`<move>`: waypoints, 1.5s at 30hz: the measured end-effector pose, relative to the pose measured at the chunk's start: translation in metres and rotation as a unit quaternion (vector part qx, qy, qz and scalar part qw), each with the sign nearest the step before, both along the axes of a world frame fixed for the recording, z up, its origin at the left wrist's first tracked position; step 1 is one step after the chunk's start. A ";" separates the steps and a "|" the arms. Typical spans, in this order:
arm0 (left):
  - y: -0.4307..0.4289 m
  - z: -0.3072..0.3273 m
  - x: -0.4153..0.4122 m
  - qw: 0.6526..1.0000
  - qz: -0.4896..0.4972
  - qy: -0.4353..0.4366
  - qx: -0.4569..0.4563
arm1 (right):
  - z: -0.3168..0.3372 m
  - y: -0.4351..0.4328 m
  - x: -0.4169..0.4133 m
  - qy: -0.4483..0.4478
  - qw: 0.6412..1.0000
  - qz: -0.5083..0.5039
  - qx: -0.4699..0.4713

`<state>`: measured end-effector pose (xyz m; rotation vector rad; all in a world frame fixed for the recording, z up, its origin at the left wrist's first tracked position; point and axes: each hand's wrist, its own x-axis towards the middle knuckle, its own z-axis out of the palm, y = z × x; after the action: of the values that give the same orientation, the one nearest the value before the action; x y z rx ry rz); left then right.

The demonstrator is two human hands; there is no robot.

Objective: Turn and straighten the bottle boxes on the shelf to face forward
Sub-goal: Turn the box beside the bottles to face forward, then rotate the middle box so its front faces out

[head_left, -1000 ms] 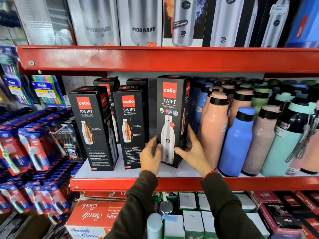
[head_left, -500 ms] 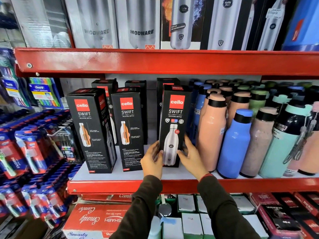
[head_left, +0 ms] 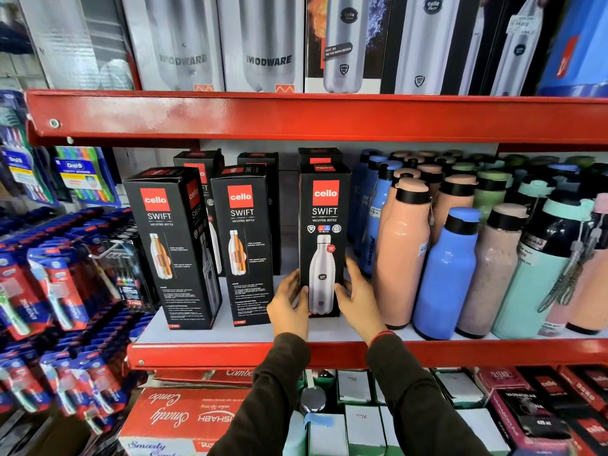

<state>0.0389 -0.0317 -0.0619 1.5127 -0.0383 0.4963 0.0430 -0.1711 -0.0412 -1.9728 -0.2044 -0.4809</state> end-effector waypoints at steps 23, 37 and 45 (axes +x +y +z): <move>0.038 0.018 -0.043 0.956 0.126 -0.213 0.157 | 0.006 0.058 -0.040 -0.203 0.972 -0.069 0.093; 0.111 0.004 -0.014 0.990 0.097 -0.001 0.099 | -0.011 0.135 -0.013 -0.015 0.999 -0.014 0.034; 0.127 0.005 -0.007 0.992 0.071 0.005 0.104 | -0.008 0.142 -0.011 -0.028 0.997 -0.047 0.049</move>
<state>0.0316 0.0955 -0.0569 1.7301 0.0257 0.6137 0.0319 -0.0288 -0.0493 -1.8813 -0.1205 -0.5967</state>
